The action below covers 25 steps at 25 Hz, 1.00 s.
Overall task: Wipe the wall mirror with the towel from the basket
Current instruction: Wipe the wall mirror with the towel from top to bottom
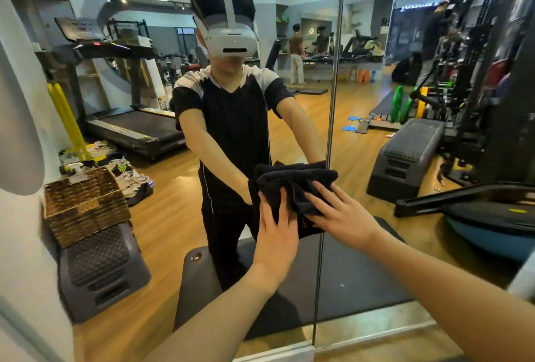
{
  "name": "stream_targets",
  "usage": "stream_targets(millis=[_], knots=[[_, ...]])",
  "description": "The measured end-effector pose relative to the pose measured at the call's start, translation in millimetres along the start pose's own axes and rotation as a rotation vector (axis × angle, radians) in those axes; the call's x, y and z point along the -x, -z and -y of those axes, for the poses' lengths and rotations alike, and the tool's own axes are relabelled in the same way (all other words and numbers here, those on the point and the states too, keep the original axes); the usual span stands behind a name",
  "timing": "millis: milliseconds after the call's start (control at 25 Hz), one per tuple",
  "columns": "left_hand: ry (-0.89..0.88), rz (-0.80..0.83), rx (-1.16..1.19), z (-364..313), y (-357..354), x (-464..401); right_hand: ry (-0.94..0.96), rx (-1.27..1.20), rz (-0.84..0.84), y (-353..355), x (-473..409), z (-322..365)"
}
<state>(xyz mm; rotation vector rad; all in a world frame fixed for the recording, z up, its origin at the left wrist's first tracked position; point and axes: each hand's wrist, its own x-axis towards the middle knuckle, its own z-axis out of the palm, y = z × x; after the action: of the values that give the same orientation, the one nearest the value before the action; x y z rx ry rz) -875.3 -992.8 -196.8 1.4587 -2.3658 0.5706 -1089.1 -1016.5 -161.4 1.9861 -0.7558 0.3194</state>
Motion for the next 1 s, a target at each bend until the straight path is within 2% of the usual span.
stream_targets(millis=[120, 320, 440, 640, 800, 880, 1000], knots=[[-0.010, -0.111, 0.018, 2.3, 10.6, -19.1, 0.010, -0.012, 0.001, 7.8, -6.1, -27.7], [-0.069, -0.408, 0.129, 14.2, 91.3, -79.7, -0.200, -0.122, -0.106, 42.9, -44.9, -88.7], [-0.077, -0.458, 0.123, 17.4, 86.6, -89.2, -0.251, -0.151, -0.139, 39.3, -48.6, -91.8], [-0.087, -0.392, 0.089, 6.5, 40.5, -67.8, -0.365, -0.247, -0.207, -7.4, -24.8, -37.1], [-0.134, -0.313, 0.119, 2.5, -6.1, -39.5, -0.343, -0.338, -0.229, -37.4, 11.3, 5.0], [-0.140, -0.302, 0.117, -1.5, -31.4, -19.8, -0.352, -0.352, -0.172, -50.5, 31.7, 32.4], [-0.117, -0.211, 0.046, -8.9, -56.6, 4.7, -0.350, -0.362, 0.022, -62.7, 57.5, 66.0]])
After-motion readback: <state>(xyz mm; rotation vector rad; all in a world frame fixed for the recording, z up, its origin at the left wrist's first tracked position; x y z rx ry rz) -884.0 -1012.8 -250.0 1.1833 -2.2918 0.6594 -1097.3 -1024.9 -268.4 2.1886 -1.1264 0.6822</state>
